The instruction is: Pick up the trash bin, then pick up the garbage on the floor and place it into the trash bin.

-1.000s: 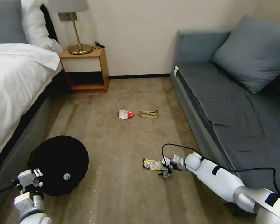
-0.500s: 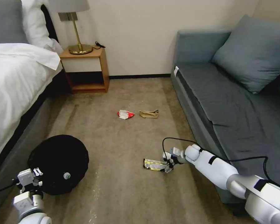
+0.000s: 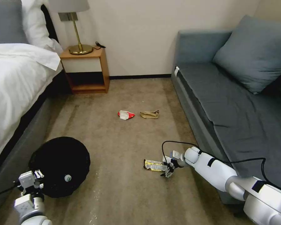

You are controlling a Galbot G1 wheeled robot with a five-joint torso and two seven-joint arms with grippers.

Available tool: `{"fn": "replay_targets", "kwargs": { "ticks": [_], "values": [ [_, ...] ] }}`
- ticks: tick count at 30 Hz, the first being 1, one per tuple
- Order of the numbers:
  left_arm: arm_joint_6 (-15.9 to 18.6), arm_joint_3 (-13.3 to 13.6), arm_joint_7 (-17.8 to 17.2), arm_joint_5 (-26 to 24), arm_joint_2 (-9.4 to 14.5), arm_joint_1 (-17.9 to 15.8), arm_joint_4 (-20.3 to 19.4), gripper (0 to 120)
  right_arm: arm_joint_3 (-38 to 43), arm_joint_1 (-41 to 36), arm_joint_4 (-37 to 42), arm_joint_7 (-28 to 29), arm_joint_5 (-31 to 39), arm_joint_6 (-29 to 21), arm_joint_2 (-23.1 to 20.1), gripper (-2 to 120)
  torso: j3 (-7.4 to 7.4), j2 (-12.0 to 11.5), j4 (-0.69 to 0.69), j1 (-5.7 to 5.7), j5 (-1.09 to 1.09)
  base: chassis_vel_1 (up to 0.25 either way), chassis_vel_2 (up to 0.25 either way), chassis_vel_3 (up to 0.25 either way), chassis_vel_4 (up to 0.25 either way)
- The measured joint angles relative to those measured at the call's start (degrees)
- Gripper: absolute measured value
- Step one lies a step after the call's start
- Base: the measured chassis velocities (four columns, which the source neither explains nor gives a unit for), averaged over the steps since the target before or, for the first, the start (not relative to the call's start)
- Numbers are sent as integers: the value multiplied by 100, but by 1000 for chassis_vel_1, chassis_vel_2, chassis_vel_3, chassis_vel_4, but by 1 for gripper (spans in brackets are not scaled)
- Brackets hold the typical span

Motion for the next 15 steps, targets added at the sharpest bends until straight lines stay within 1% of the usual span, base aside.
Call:
{"fn": "replay_targets", "kwargs": {
  "ticks": [9, 15],
  "values": [
    [-25, 6, 1, 38, -16, -16, 37, 5, 21, 62, -196, -91, -131, 54, 44, 93, 0, 0, 0, 0, 0, 0, 0, 0, 0],
    [-38, 10, 2, 47, -17, -35, 112, 5, 103, 83, -404, -209, -282, 181, 107, 93, -1, 1, 2, 0, 1, 0, 0, 0, 0]
  ]
}}
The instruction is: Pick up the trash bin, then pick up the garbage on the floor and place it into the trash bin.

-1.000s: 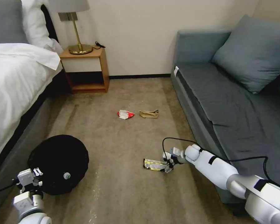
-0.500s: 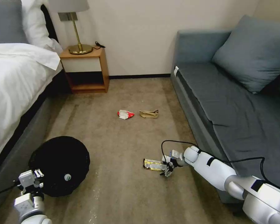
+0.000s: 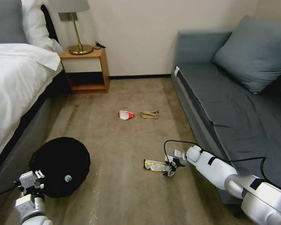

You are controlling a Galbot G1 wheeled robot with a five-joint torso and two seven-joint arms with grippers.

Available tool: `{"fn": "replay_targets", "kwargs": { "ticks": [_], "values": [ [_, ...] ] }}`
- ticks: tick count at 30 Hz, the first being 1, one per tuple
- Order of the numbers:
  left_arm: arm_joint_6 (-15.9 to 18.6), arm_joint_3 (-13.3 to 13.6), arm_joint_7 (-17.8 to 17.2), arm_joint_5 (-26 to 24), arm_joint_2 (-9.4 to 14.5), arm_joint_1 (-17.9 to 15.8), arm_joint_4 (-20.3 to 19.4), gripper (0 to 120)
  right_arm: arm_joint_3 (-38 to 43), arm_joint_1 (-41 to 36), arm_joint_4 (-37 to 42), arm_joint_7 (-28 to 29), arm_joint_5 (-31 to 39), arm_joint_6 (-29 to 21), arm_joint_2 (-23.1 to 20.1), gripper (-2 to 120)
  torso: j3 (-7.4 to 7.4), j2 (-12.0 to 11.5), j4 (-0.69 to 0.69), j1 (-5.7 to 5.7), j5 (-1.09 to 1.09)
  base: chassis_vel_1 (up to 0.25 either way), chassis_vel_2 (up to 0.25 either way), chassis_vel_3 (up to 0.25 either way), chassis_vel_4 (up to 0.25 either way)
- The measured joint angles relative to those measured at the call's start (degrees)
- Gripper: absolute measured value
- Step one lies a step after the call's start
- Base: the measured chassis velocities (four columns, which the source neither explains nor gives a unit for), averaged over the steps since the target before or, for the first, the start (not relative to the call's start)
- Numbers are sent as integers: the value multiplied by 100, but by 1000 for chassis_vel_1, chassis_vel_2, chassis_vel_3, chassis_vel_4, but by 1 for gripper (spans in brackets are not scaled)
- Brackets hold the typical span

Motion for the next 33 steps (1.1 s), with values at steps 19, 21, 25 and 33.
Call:
{"fn": "replay_targets", "kwargs": {
  "ticks": [19, 21, 25, 33],
  "values": [
    [2, 5, 4, -27, 23, -97, 50, 5, 119, 9, -34, -50, -141, 52, 27, 85, 1, 1, -1, 0, 1, 0, 0, 0, 0],
    [3, 5, 4, -27, 22, -97, 50, 5, 132, 2, -26, -50, -141, 52, 22, 85, 1, 0, -1, 0, 1, 0, 0, 0, 0],
    [3, 5, 4, -29, 26, -98, 58, 5, 191, -22, 15, -49, -147, 51, 9, 80, 1, 0, -3, 0, 0, 0, 0, 0, 0],
    [-2, 2, 4, -40, 24, -98, 88, 5, 373, -69, 276, 41, -160, 13, -145, 58, 2, -1, -1, 1, 1, 0, 0, 0, 0]
  ]
}}
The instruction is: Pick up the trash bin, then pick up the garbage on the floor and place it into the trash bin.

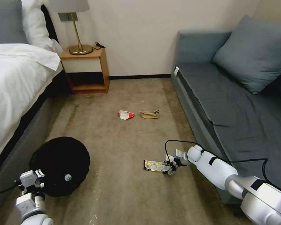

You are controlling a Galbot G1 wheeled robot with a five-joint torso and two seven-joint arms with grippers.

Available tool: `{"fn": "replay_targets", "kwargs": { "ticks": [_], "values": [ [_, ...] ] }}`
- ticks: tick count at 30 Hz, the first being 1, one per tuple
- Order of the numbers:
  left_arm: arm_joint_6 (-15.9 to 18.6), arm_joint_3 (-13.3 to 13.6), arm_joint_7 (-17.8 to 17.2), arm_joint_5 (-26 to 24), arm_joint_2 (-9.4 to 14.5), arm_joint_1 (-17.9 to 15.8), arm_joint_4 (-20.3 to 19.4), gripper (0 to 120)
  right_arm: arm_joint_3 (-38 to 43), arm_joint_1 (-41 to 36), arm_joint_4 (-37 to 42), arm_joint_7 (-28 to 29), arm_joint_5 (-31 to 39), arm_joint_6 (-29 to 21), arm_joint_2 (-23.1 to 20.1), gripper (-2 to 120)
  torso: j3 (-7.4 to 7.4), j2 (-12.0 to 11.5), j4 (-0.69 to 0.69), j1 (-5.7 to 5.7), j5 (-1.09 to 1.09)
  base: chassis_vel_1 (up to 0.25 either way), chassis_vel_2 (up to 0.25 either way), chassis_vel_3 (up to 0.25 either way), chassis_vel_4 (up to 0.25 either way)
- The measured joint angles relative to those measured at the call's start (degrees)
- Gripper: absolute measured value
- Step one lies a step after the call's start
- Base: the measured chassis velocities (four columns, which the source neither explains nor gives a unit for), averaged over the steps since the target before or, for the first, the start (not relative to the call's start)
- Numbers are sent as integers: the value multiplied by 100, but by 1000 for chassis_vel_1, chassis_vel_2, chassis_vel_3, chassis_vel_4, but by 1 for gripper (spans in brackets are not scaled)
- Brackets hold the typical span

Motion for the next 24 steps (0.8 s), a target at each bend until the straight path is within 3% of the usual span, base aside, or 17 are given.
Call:
{"fn": "replay_targets", "kwargs": {
  "ticks": [3, 8, 15, 24],
  "values": [
    [-7, 2, 0, 0, -5, -28, 19, 5, -21, 31, 2, 0, -9, 19, -37, 44, 0, 0, -1, 0, -1, 0, 0, 0, 0],
    [-8, 6, 0, 1, -15, -49, 35, 5, -41, -12, -68, -3, -85, 87, -19, 31, 0, 0, -1, 0, -1, 0, 0, 0, 0],
    [-21, 11, 0, 13, -17, -54, 85, 5, 83, -57, -170, -5, -140, 139, 53, 2, -1, 0, 0, 0, -2, 0, 0, 0, 0],
    [-26, 13, 0, 16, -24, -73, 84, 5, 182, -66, -59, -41, -106, 140, 16, 0, -1, 0, -1, 0, -1, 0, 0, 0, 0]
  ]
}}
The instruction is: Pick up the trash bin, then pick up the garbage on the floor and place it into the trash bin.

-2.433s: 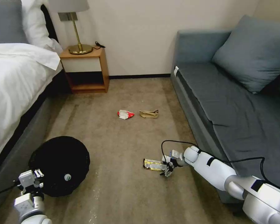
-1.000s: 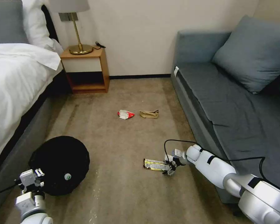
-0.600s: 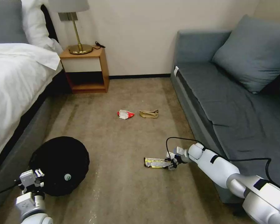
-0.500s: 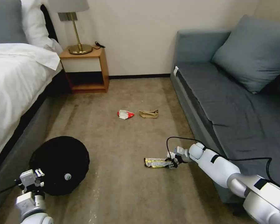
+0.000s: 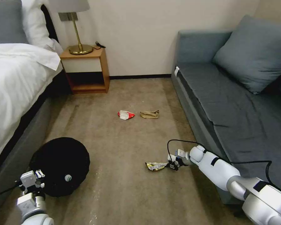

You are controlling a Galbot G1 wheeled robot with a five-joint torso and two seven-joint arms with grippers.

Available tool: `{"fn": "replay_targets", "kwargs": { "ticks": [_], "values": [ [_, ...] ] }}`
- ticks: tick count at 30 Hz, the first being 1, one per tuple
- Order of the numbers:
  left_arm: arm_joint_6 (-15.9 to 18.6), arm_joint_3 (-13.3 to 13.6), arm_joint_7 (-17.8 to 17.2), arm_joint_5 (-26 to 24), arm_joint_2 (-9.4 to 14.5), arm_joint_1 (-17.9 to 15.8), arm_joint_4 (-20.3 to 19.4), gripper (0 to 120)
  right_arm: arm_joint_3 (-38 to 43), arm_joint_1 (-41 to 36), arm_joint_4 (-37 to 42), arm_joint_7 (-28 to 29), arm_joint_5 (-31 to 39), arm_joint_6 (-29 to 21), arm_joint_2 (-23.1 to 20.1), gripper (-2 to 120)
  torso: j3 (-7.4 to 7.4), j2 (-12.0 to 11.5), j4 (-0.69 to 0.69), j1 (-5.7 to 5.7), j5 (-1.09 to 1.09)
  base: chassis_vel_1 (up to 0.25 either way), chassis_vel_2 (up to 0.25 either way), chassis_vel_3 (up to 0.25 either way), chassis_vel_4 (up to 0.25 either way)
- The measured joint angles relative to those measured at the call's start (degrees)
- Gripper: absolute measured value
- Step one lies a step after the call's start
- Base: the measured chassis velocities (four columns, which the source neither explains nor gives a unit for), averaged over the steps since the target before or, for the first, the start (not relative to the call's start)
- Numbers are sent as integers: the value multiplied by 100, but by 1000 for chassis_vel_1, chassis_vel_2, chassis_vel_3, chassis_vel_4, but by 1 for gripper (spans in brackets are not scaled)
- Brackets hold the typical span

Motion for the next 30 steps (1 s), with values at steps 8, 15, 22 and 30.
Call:
{"fn": "replay_targets", "kwargs": {
  "ticks": [8, 15, 22, 30],
  "values": [
    [-5, -5, 0, -3, 19, 41, -64, 5, 397, -139, 458, -62, 317, 31, -90, 0, 0, 0, 0, 0, 0, 0, 0, 0, 0],
    [27, 1, 11, 8, 32, 42, -174, 5, 561, -386, 1579, -111, 950, -88, -382, 0, 0, 0, 1, 0, 0, 0, 0, 0, 0],
    [98, 75, 86, 201, 33, -75, -272, 5, 502, -519, 3564, -121, 2033, -562, -719, 0, 0, 0, -1, 0, -1, 0, 0, 0, 0],
    [153, 169, 147, 483, 15, -323, -368, 5, -15, -49, 4837, 6, 3253, -1191, -495, 0, 0, 0, 0, 0, -2, 0, 0, 0, 0]
  ]
}}
